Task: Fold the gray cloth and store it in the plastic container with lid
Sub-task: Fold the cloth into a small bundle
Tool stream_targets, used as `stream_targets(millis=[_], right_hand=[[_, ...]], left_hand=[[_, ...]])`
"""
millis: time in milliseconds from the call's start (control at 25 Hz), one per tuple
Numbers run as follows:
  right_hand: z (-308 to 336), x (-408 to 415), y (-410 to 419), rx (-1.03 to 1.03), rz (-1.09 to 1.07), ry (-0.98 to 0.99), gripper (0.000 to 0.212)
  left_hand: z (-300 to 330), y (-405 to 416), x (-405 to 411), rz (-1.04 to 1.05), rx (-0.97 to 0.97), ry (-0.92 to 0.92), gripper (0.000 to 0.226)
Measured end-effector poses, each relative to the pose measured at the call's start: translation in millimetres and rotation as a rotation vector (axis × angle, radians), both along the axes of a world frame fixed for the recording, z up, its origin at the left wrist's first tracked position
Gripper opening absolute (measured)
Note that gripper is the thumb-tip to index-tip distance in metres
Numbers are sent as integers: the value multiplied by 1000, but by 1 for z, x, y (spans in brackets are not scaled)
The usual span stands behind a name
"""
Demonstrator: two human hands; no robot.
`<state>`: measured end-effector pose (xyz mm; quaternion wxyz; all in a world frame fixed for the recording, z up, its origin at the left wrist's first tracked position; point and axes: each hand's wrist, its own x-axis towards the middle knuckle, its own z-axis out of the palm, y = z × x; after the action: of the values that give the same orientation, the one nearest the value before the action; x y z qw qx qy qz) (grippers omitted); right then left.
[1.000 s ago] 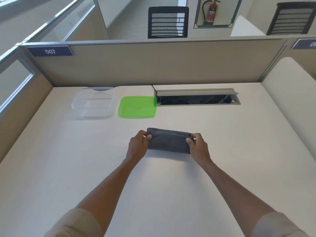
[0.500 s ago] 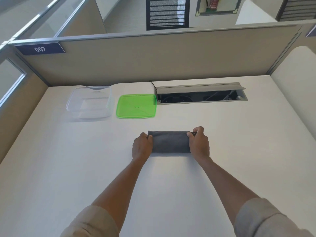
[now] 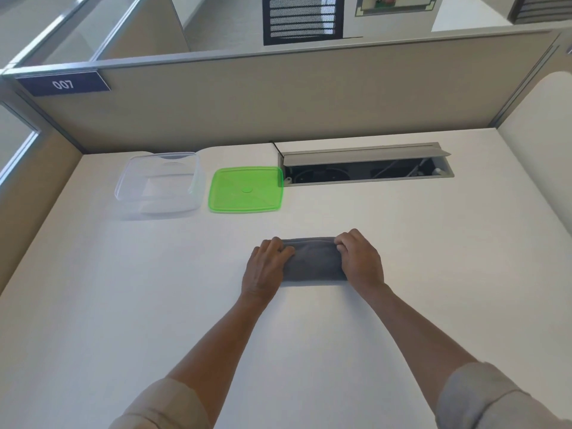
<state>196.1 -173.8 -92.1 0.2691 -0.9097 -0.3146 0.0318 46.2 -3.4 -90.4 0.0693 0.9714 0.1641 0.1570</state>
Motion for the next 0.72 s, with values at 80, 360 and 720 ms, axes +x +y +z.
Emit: stream_targets(millis=[80,360,720], right_hand=[[-2,0,-6,-12,27,8,17],[-4,-21,-11,75,-70,133,22],[9,-28,4,87,-432,376,28]], left_hand=[[-2,-3,-1,70,-85,8,34],[0,-11,10,351,-511,1,41],[10,-14,13,710,-757,99,42]])
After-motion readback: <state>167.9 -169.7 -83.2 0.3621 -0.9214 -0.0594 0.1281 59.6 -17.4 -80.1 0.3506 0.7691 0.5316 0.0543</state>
